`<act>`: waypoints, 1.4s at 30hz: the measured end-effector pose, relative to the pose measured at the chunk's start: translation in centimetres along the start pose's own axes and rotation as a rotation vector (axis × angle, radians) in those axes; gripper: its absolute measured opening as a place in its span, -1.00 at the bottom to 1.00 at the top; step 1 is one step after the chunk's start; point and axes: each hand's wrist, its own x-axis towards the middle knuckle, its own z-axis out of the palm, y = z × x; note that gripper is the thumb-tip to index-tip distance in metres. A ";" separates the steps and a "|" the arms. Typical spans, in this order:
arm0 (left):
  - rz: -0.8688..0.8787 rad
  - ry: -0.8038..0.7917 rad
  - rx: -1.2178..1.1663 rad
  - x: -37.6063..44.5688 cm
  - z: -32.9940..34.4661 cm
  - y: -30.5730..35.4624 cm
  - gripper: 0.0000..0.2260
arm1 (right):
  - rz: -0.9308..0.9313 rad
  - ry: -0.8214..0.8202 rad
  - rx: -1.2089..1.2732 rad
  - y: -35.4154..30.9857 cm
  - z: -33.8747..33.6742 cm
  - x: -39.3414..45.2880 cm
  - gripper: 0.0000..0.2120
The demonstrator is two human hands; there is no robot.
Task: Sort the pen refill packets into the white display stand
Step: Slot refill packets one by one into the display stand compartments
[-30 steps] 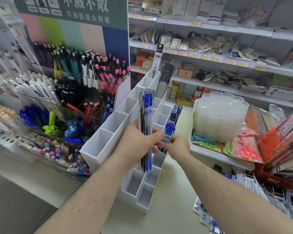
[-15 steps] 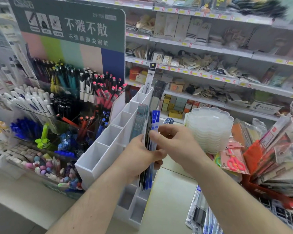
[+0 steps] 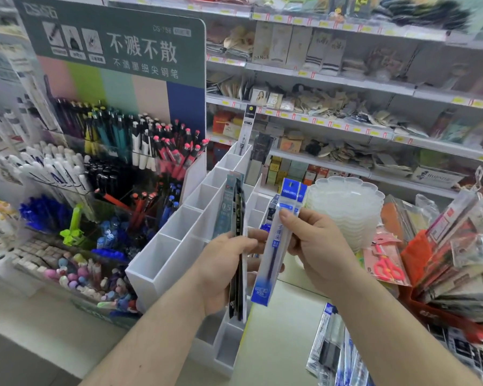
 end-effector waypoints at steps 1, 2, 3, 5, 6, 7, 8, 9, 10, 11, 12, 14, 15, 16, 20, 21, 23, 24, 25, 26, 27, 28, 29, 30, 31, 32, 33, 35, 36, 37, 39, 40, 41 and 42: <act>0.012 0.051 0.000 0.0 0.1 0.0 -0.79 | 0.014 0.027 0.028 0.1 0.0 0.0 -0.83; 0.023 0.093 0.009 0.0 0.2 0.1 -0.77 | 0.029 0.048 0.051 0.1 0.0 0.0 -0.84; 0.036 0.110 0.030 0.0 0.3 0.1 -0.72 | 0.042 0.064 0.067 0.1 0.1 0.0 -0.84; 0.062 0.098 0.075 0.0 0.4 0.1 -0.71 | 0.050 0.072 0.069 0.3 0.5 0.0 -0.83; 0.074 0.075 0.091 -0.1 0.4 0.0 -0.78 | 0.050 0.067 0.066 0.3 0.7 -0.1 -0.82; 0.076 0.043 0.107 -0.1 0.3 0.0 -0.85 | 0.050 0.058 0.061 0.3 0.8 -0.1 -0.81; 0.073 0.022 0.126 0.0 0.1 0.0 -0.82 | 0.048 0.049 0.059 0.3 0.8 -0.1 -0.81; 0.077 0.013 0.138 0.0 -0.1 0.0 -0.75 | 0.041 0.041 0.061 0.2 0.9 -0.2 -0.81; 0.088 0.010 0.142 0.0 -0.2 0.0 -0.71 | 0.028 0.039 0.060 0.2 1.0 -0.2 -0.82; 0.099 0.011 0.151 0.0 -0.4 -0.1 -0.69 | 0.014 0.042 0.055 0.2 1.0 -0.3 -0.84; 0.109 0.006 0.169 0.0 -0.4 -0.1 -0.68 | 0.002 0.046 0.044 0.2 1.1 -0.3 -0.85; 0.128 0.007 0.205 -0.3 -0.3 -0.1 -0.67 | -0.013 0.044 0.003 0.4 1.2 -0.5 -0.87; 0.140 0.015 0.227 -0.4 -0.1 -0.1 -0.66 | -0.023 0.036 -0.031 0.5 1.3 -0.5 -0.88; 0.150 0.031 0.257 -0.6 -0.1 -0.2 -0.66 | -0.030 0.031 -0.070 0.5 1.3 -0.6 -0.90; 0.189 0.134 0.348 -0.9 -0.3 -0.4 -0.62 | -0.043 0.024 -0.182 0.6 1.2 -0.8 -0.91; 0.199 0.157 0.350 -0.9 -0.4 -0.5 -0.62 | -0.050 0.015 -0.195 0.6 1.1 -0.8 -0.93; 0.216 0.193 0.346 -1.0 -0.5 -0.5 -0.62 | -0.061 -0.011 -0.196 0.4 1.1 -0.7 -0.97; 0.224 0.209 0.347 -1.0 -0.6 -0.4 -0.62 | -0.062 -0.023 -0.189 0.3 1.1 -0.8 -0.94; 0.233 0.229 0.350 -1.0 -0.6 -0.4 -0.62 | -0.059 -0.030 -0.180 0.2 1.1 -0.7 -0.92; 0.241 0.249 0.356 -1.0 -0.8 -0.4 -0.63 | -0.055 -0.027 -0.166 0.2 1.0 -0.7 -0.91; 0.249 0.269 0.364 -1.0 -0.9 -0.3 -0.65 | -0.050 -0.020 -0.150 0.1 0.9 -0.7 -0.91; 0.255 0.286 0.370 -1.1 -1.0 -0.2 -0.68 | -0.045 -0.012 -0.128 0.0 0.9 -0.6 -0.91; 0.263 0.300 0.371 -1.2 -1.0 0.0 -0.71 | -0.037 0.001 -0.100 -0.1 0.8 -0.5 -0.91; 0.276 0.308 0.365 -1.4 -1.0 0.3 -0.74 | -0.025 0.025 -0.060 -0.3 0.7 -0.4 -0.90; 0.290 0.310 0.353 -1.5 -0.9 0.6 -0.75 | -0.007 0.060 -0.009 -0.5 0.6 -0.2 -0.89; 0.304 0.308 0.333 -1.7 -0.7 1.1 -0.73 | 0.012 0.100 0.052 -0.9 0.4 0.1 -0.88; 0.318 0.305 0.313 -1.9 -0.6 1.6 -0.71 | 0.026 0.137 0.112 -1.2 0.3 0.4 -0.87; 0.352 0.304 0.297 -2.2 -0.3 2.7 -0.69 | 0.037 0.186 0.200 -1.9 0.2 0.8 -0.86; 0.369 0.309 0.296 -2.3 -0.3 3.1 -0.70 | 0.037 0.202 0.229 -2.2 0.2 1.0 -0.87; 0.384 0.319 0.291 -2.4 -0.3 3.6 -0.72 | 0.037 0.213 0.252 -2.5 0.3 1.1 -0.88; 0.407 0.333 0.273 -2.7 -0.5 4.6 -0.74 | 0.031 0.234 0.287 -2.8 0.3 1.2 -0.91; 0.419 0.345 0.257 -2.8 -0.7 5.0 -0.74 | 0.028 0.246 0.294 -2.9 0.3 1.3 -0.92; 0.431 0.360 0.237 -2.9 -1.0 5.5 -0.74 | 0.024 0.259 0.294 -3.0 0.3 1.4 -0.92; 0.442 0.377 0.216 -3.0 -1.3 5.8 -0.73 | 0.015 0.275 0.291 -3.1 0.3 1.5 -0.91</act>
